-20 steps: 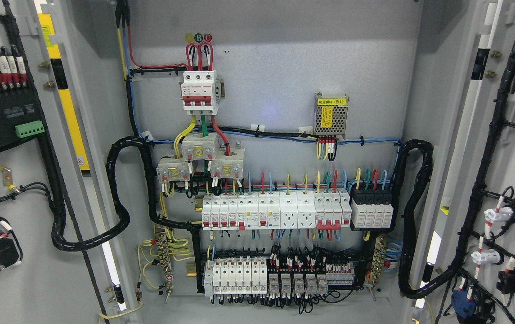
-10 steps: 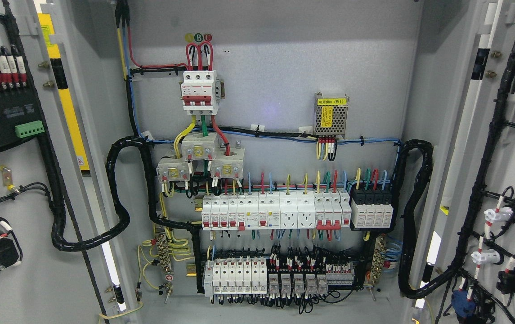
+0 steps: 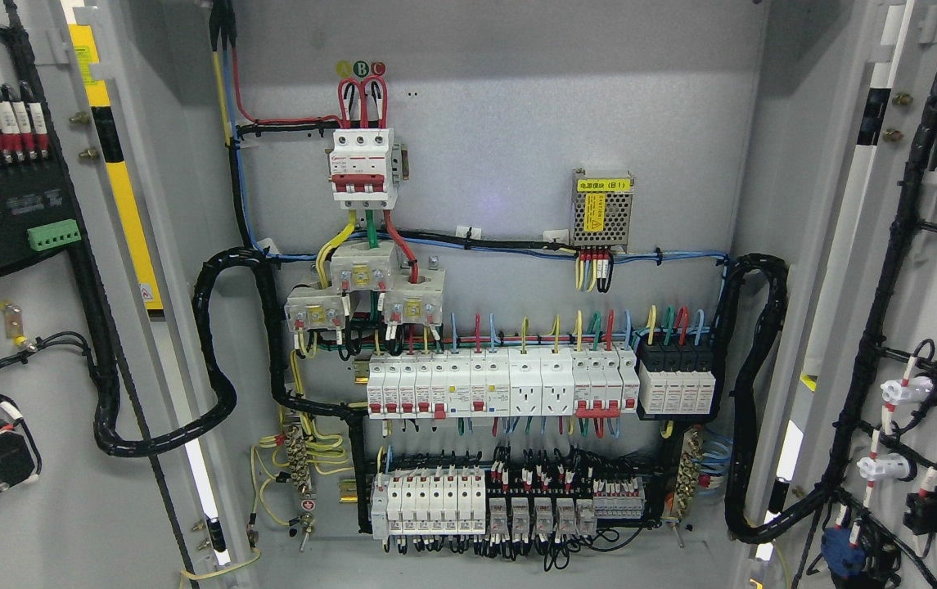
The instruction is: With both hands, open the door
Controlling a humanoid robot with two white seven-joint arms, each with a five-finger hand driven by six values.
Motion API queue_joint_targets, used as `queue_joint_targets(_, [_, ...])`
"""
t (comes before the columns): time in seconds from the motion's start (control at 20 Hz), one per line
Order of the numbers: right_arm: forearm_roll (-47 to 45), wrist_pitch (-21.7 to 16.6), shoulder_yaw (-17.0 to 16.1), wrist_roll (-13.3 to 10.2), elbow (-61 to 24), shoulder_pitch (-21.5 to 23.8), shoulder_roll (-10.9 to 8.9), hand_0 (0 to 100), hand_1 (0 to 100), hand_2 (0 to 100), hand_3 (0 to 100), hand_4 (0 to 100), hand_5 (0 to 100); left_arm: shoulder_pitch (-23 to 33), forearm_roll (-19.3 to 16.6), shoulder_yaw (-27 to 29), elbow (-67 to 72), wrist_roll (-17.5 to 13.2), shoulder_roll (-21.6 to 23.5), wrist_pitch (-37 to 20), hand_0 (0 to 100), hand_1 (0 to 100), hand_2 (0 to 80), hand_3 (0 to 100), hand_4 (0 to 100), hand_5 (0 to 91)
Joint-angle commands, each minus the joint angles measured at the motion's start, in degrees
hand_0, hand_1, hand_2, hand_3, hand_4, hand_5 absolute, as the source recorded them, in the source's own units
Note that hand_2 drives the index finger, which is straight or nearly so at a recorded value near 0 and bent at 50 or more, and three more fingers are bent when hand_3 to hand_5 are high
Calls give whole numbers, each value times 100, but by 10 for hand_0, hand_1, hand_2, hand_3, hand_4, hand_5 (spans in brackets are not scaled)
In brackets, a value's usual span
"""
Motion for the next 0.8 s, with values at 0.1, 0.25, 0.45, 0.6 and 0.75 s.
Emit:
queue_joint_targets(0.1, [332,825,37,-156,810,-504,249,214,110,0,0,0,0,-40,-182,-473,763,16,99,50,301,194,0,0,0,0])
queue_joint_targets(0.25, [412,1115,1,-173,810,-592,276,214,109,0,0,0,0,-48,-182,-473,754,25,117,41,306,192,0,0,0,0])
queue_joint_targets(0.45, [412,1168,-104,-173,827,-768,232,214,109,0,0,0,0,-127,-164,-464,736,34,143,32,310,191,0,0,0,0])
queue_joint_targets(0.6, [395,1282,-113,-165,827,-821,232,215,106,0,0,0,0,-162,-155,-464,736,34,143,32,314,190,0,0,0,0])
queue_joint_targets(0.75, [404,1309,-121,-182,827,-856,206,215,106,0,0,0,0,-189,-120,-447,736,69,152,32,316,192,0,0,0,0])
